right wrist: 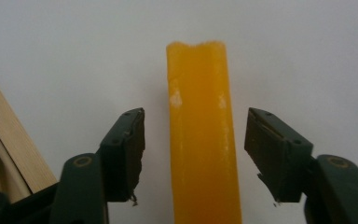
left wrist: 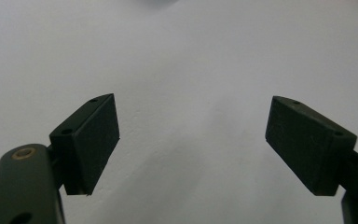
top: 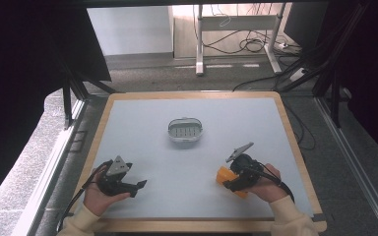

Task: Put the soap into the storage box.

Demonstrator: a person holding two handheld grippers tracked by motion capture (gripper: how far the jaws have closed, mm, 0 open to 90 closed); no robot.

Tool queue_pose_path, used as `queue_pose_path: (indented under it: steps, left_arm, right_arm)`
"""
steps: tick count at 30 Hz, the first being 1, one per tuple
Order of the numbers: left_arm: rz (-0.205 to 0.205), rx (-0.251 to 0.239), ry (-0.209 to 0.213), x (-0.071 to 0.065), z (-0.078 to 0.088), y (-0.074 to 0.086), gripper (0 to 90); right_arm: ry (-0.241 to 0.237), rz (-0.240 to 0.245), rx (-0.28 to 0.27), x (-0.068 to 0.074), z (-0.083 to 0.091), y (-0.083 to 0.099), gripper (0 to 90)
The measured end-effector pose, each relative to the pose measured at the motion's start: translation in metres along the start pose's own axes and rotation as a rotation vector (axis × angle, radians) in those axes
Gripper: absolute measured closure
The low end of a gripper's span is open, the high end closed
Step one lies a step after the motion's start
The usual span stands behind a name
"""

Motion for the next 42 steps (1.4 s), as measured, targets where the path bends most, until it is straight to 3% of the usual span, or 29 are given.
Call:
queue_pose_path:
  steps: [2,9,11,17,21,33,42]
  left_arm:
    - [-0.003,0.004,0.004,-0.001,-0.001,0.0,17.5]
    - [-0.005,0.009,0.004,-0.001,-0.001,0.001,17.4]
    - [-0.005,0.009,0.007,-0.001,-0.001,0.001,17.4]
    - [-0.001,0.008,0.006,0.0,-0.001,0.001,17.4]
    - [0.001,0.008,0.005,0.0,-0.001,0.002,17.4]
    - [0.009,0.012,0.003,0.002,-0.001,0.002,17.4]
    - [0.002,0.008,0.005,0.0,0.0,0.001,17.4]
  right_arm:
    - [-0.007,0.016,0.043,0.001,-0.006,0.004,47.9]
    - [0.016,0.013,0.065,-0.004,-0.008,0.007,61.0]
    - [0.029,0.008,0.062,-0.005,-0.008,0.006,61.2]
    - [-0.009,0.009,0.074,-0.004,-0.006,0.008,61.4]
    - [-0.005,0.017,0.068,-0.005,-0.003,0.007,61.4]
    - [-0.004,0.028,0.025,-0.006,0.009,0.002,61.5]
    - [-0.002,0.055,-0.018,-0.008,0.023,-0.014,61.5]
Point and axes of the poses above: each handheld gripper's, and its own axes: z roughly backward along the jaws, y roughly out of its underside, x roughly to its left, the point moved 7 cm from there along -z, roughly forward along the jaws, and after that the axes turned 3 degrees about -z, right-handed, at the moved point
